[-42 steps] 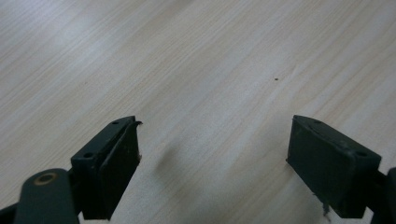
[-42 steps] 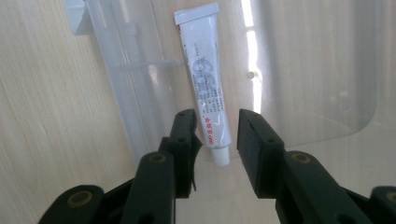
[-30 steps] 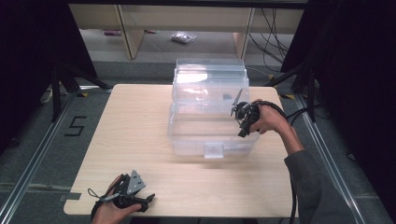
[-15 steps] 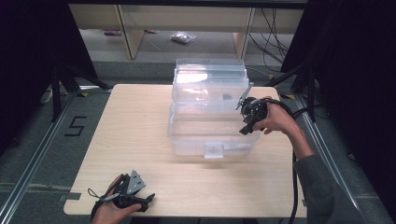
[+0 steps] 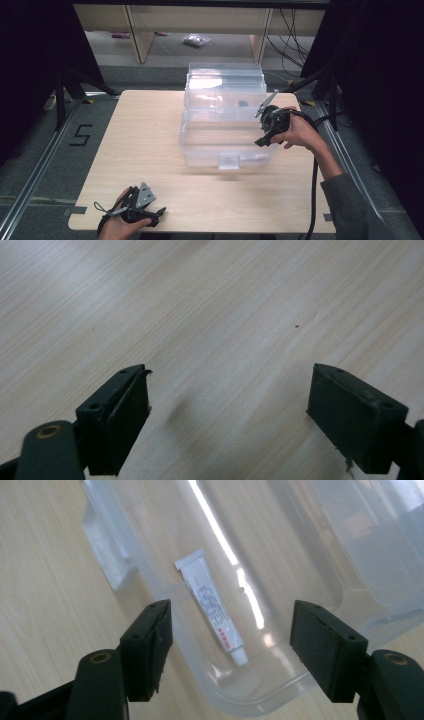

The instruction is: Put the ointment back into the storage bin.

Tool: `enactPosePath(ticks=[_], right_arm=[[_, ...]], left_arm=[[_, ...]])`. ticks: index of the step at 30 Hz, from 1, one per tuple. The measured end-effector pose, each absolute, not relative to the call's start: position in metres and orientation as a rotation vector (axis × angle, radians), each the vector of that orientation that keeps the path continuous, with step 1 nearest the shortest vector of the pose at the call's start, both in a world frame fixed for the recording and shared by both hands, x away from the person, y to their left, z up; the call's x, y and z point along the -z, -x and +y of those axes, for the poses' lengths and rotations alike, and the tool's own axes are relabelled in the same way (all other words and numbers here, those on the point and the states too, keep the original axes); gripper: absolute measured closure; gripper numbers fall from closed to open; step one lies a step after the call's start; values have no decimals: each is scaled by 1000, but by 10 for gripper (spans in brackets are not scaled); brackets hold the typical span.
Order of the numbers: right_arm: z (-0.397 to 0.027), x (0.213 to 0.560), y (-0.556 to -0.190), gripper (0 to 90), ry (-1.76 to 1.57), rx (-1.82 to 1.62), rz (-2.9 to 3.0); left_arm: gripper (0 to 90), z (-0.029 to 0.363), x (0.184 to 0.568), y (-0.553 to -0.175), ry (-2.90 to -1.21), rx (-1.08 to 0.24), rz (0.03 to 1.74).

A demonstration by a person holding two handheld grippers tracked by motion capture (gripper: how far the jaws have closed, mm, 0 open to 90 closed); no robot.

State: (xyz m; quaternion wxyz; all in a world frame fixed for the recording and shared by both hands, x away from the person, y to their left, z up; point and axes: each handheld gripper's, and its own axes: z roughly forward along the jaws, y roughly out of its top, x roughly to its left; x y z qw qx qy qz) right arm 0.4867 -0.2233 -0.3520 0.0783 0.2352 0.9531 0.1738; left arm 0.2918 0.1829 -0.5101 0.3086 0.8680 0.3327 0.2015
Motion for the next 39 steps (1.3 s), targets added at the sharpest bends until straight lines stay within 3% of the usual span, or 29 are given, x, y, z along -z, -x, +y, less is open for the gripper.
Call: enactPosePath(ticks=[15, 39], right_arm=[[-232, 354, -469, 248, -804, -621, 2789], [-234, 361, -439, 248, -851, -732, 2737]], left_arm=[[163, 183, 510, -292, -2298, -528, 878], [163, 183, 510, -292, -2299, -529, 877]])
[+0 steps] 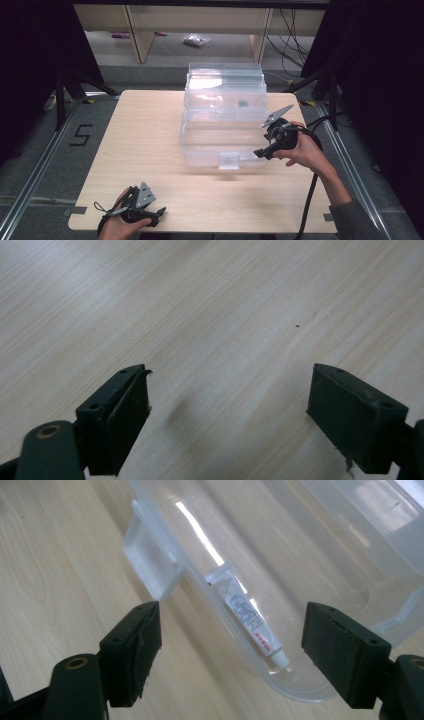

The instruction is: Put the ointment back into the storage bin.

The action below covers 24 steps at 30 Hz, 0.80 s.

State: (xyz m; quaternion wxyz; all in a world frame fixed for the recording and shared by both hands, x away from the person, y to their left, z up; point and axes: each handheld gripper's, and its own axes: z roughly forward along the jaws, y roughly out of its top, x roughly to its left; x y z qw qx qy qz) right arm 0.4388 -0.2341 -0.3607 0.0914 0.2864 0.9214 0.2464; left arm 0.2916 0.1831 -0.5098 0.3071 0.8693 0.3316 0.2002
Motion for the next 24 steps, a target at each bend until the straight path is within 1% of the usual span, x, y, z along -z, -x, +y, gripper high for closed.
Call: enactPosePath(ticks=[13, 18, 23, 24], right_arm=[[-238, 368, -428, 248, -803, -742, 2718], [-237, 373, -420, 248, -853, -775, 2704], [-239, 378, -417, 244, -809, -809, 2713], [-239, 377, -414, 243, -852, -804, 2705]], left_arm=[[163, 184, 509, -292, -2306, -535, 866], [163, 184, 509, -292, -2305, -533, 867], [163, 183, 510, -292, -2301, -525, 877], [163, 183, 510, -292, -2301, -526, 876]])
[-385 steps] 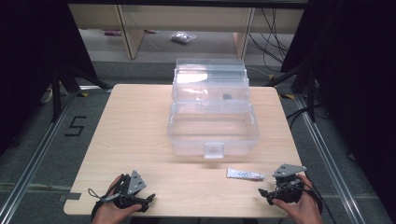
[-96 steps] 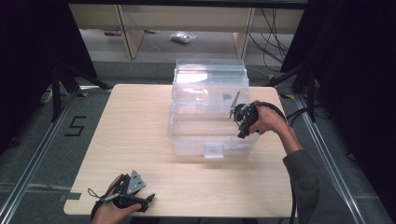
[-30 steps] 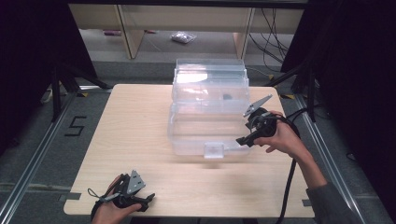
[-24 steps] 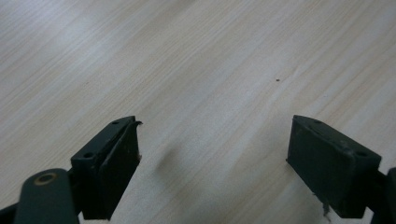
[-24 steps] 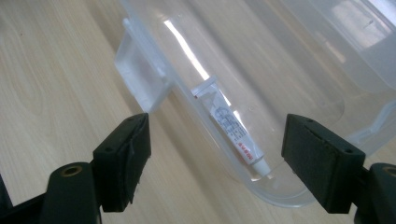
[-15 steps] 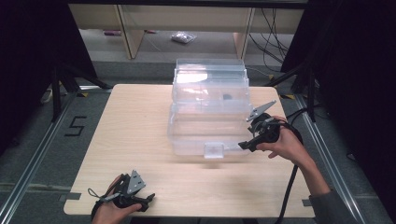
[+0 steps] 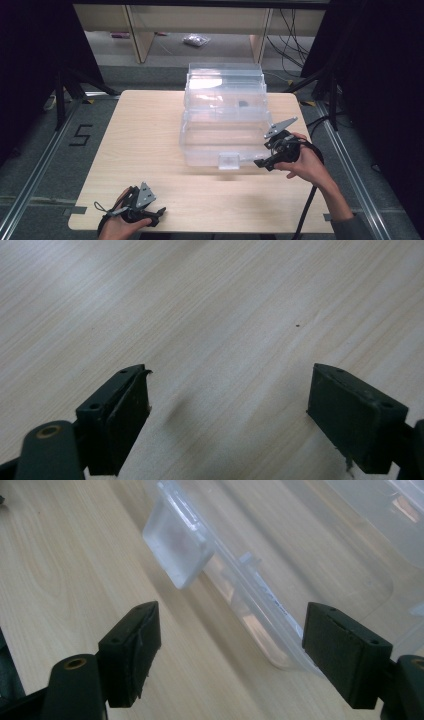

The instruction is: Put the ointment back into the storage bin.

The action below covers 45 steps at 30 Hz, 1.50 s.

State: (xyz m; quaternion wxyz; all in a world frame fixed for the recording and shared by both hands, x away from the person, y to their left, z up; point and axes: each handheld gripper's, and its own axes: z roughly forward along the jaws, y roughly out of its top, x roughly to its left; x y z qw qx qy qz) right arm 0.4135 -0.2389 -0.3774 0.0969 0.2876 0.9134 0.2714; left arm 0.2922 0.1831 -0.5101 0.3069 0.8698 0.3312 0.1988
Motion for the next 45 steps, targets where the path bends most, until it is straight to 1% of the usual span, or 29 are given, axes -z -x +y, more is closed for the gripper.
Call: enactPosePath(ticks=[3, 10, 11, 12, 14, 15, 20, 21, 22, 23, 25, 28, 34, 37, 38, 41, 45], right_arm=[[-240, 378, -413, 239, -813, -827, 2699], [-237, 383, -405, 236, -858, -874, 2684], [-239, 383, -407, 236, -798, -865, 2679], [-237, 383, -403, 236, -857, -865, 2677], [-238, 385, -402, 236, -809, -875, 2675], [-237, 384, -400, 236, -854, -872, 2675], [-237, 388, -394, 235, -843, -887, 2676], [-239, 388, -396, 235, -796, -882, 2681], [-237, 389, -393, 235, -843, -889, 2674], [-238, 390, -393, 235, -798, -899, 2670], [-237, 390, -389, 234, -845, -884, 2658], [-238, 391, -387, 234, -799, -903, 2668], [-237, 394, -380, 225, -822, -902, 2670], [-238, 396, -377, 224, -809, -912, 2665], [-239, 398, -380, 224, -733, -929, 2662], [-239, 398, -374, 224, -812, -911, 2678], [-239, 405, -371, 225, -803, -932, 2666]], left_arm=[[163, 184, 509, -292, -2308, -537, 871], [162, 184, 509, -292, -2307, -535, 873], [163, 184, 509, -292, -2307, -535, 874], [163, 184, 509, -292, -2307, -535, 873], [162, 184, 509, -292, -2307, -536, 873], [163, 183, 509, -292, -2307, -535, 872], [163, 184, 509, -292, -2306, -537, 872], [163, 184, 509, -292, -2306, -537, 873], [163, 184, 509, -292, -2306, -538, 874], [163, 184, 509, -292, -2307, -537, 875], [163, 183, 509, -292, -2307, -538, 873], [162, 183, 509, -292, -2307, -536, 871], [162, 184, 509, -292, -2305, -536, 871], [163, 184, 509, -292, -2305, -535, 871], [163, 184, 509, -292, -2306, -536, 871], [163, 183, 509, -292, -2306, -533, 872], [163, 184, 509, -292, -2304, -536, 872]])
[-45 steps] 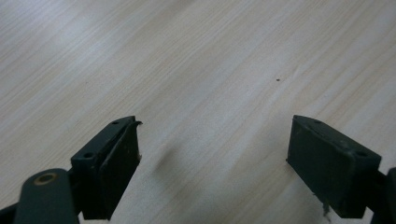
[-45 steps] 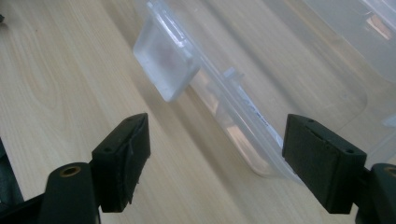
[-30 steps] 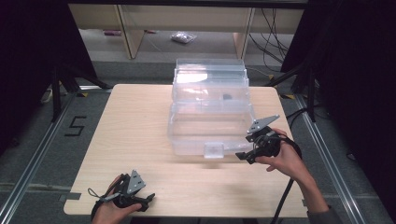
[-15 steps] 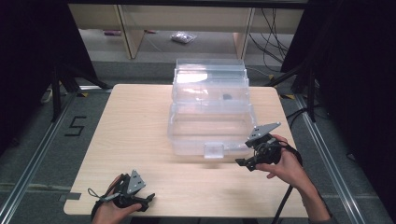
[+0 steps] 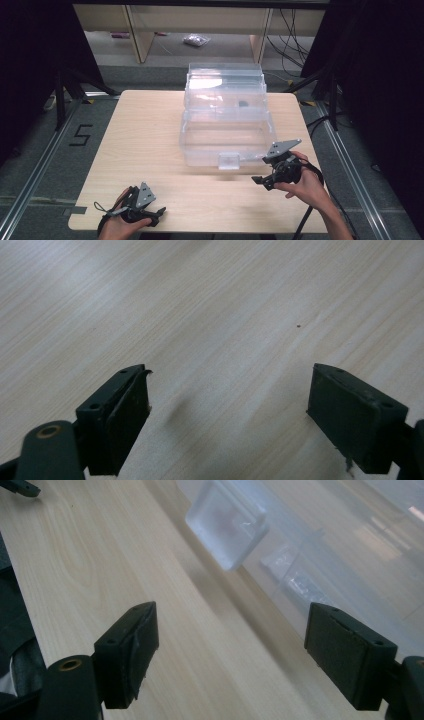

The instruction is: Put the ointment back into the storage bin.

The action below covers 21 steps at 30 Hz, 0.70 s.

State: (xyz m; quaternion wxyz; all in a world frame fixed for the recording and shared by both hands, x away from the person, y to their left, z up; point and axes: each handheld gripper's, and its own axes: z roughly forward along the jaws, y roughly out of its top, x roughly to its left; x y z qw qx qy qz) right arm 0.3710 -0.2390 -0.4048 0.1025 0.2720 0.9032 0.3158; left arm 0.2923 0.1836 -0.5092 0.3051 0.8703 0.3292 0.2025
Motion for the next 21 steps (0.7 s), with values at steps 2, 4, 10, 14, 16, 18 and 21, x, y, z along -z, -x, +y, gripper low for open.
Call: enactPosePath(ticks=[2, 4, 10, 14, 16, 18, 21], right_arm=[[-239, 408, -368, 226, -829, -920, 2663], [-240, 412, -368, 224, -787, -920, 2665], [-244, 420, -365, 225, -812, -942, 2652], [-244, 424, -363, 226, -831, -948, 2653], [-244, 428, -363, 226, -819, -953, 2640], [-242, 431, -361, 226, -843, -979, 2638], [-242, 434, -359, 226, -845, -975, 2637]], left_arm=[[163, 184, 509, -292, -2306, -534, 870], [163, 183, 509, -292, -2302, -532, 876], [163, 184, 509, -292, -2307, -534, 869], [163, 184, 509, -292, -2308, -535, 870], [163, 184, 509, -292, -2303, -537, 876], [163, 184, 509, -292, -2303, -537, 878], [162, 184, 509, -292, -2306, -535, 871]])
